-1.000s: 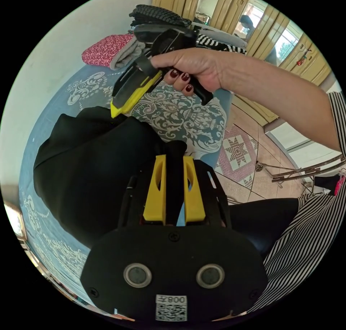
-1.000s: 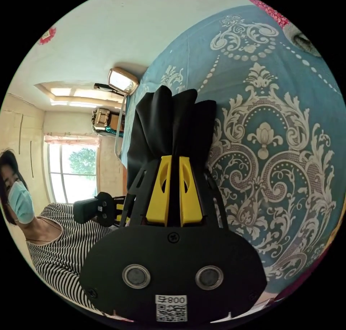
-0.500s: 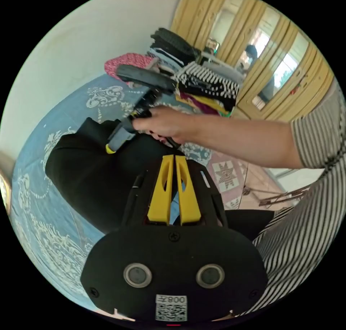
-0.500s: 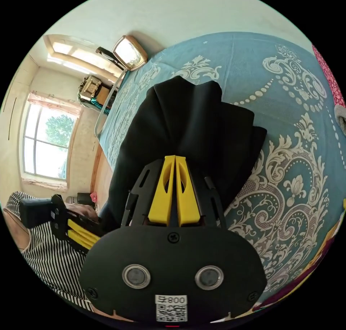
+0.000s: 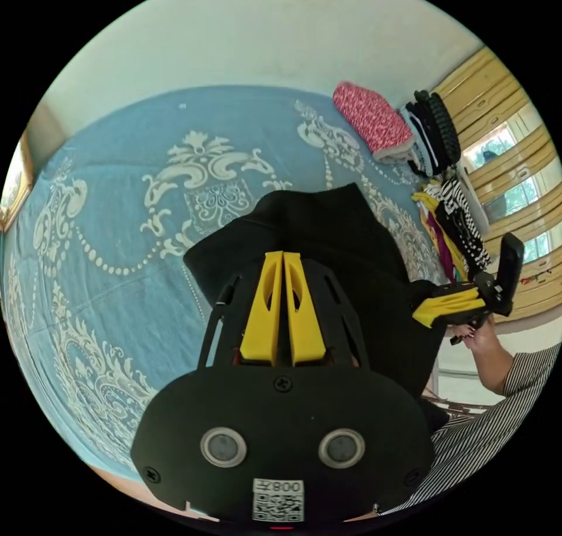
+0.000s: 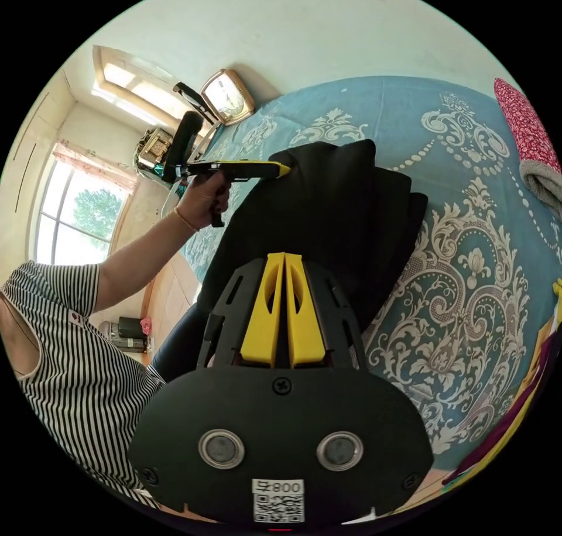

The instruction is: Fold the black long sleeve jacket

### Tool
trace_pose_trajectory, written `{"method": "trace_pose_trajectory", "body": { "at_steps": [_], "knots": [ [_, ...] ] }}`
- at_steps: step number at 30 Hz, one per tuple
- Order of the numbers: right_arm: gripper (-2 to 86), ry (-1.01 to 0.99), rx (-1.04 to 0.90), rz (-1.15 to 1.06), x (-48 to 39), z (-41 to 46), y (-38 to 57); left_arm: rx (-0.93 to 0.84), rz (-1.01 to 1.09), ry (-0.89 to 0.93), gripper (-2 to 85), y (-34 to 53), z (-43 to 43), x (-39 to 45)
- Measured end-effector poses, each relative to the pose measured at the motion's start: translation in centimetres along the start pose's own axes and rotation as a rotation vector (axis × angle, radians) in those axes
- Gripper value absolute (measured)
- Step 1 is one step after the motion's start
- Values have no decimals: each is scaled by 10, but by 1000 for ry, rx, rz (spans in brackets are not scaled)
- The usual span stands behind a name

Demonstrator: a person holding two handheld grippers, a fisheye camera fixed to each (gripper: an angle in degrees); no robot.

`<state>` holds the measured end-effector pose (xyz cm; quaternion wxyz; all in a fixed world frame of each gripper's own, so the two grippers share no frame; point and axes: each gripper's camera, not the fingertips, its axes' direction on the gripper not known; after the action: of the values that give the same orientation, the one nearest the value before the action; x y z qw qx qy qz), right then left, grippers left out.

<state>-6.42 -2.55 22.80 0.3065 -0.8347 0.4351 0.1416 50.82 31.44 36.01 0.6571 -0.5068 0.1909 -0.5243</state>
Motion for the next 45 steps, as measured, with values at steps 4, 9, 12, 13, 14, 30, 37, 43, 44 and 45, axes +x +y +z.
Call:
{"method": "trace_pose_trajectory", "body": {
  "at_steps": [4,9,12,13,14,30,37,43,44,45],
  "knots": [
    [2,29,-34,47,-2,22,23,29,30,-73,1,13,14,-8],
    [1,53,29,4,-34,4,38,185,56,19,1,52,-11,-21],
    [1,50,34,-24,-55,3,62,212,96,126,1,96,-16,-18],
    [1,53,14,-18,-56,9,72,195,102,139,1,113,-10,-15],
    [1,61,-21,7,-54,20,82,161,108,138,1,128,1,-14],
    [43,-243,136,275,-3,14,198,148,-248,446,79,255,44,-146],
    [70,-356,194,392,32,25,247,67,-476,736,183,304,111,-203],
    [101,-457,239,448,58,36,277,0,-489,868,209,305,160,-220],
    [143,-423,227,484,63,37,284,-17,-479,880,211,305,168,-220],
    [165,-400,211,503,66,39,287,-15,-483,885,213,306,171,-221]
  ]
}}
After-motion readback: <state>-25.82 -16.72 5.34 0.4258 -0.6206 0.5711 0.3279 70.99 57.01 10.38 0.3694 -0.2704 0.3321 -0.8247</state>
